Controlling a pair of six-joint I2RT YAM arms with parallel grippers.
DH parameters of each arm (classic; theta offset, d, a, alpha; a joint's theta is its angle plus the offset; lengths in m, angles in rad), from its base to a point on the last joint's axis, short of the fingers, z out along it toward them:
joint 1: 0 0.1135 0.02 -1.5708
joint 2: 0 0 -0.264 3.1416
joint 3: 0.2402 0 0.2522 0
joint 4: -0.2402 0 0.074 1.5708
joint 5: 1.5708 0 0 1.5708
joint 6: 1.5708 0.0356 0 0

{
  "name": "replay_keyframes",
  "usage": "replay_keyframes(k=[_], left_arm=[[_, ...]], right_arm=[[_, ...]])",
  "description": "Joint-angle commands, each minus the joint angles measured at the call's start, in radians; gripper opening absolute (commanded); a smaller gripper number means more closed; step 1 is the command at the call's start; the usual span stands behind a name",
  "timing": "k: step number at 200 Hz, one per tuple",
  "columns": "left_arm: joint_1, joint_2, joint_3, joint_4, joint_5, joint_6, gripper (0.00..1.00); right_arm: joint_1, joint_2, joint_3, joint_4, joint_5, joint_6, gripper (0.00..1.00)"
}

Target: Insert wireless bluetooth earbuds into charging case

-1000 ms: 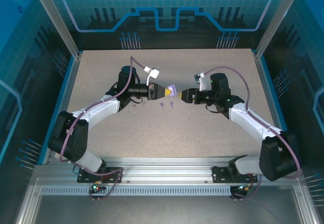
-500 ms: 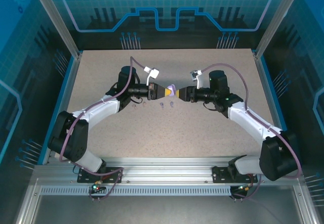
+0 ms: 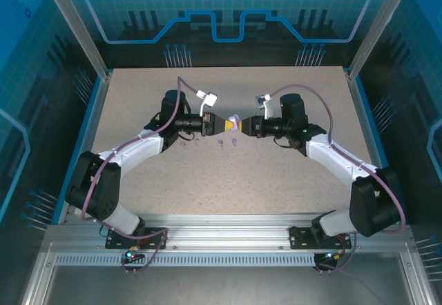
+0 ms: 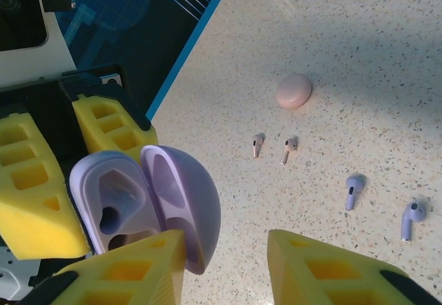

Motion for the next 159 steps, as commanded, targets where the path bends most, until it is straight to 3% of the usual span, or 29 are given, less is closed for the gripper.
replay_keyframes(k=[1,22,69,99,120,135,148,159], left_arm=[[0.0,-0.026,-0.009,0.025,0.029,-0.018,0.0],[-0.001,-0.029,-0.012,0.027,0.032,-0.019,0.0],[0.0,-0.024,-0.025,0.05,0.034,-0.035,0.0],[-0.001,-0.027,-0.032,0.057,0.031,-0.038,0.0],[-0.001,-0.031,-0.029,0.029,0.008,-0.017,0.0],[0.005,-0.036,-0.026,0.003,-0.008,0.004,0.23],[0.02,-0.044,-0.019,-0.023,-0.013,0.02,0.53],[0.034,-0.055,-0.01,-0.056,-0.012,0.044,0.66]], right_arm=[[0.014,0.021,0.022,0.006,-0.004,0.0,0.31],[0.02,0.031,0.035,0.011,-0.009,0.002,0.23],[0.046,0.052,0.091,-0.004,-0.014,-0.009,0.16],[0.054,0.063,0.113,-0.028,-0.011,-0.026,0.0],[0.053,0.063,0.129,-0.064,0.01,-0.047,0.0],[0.051,0.061,0.152,-0.111,0.029,-0.074,0.0],[0.049,0.064,0.185,-0.175,0.059,-0.113,0.0],[0.042,0.069,0.213,-0.229,0.076,-0.149,0.0]])
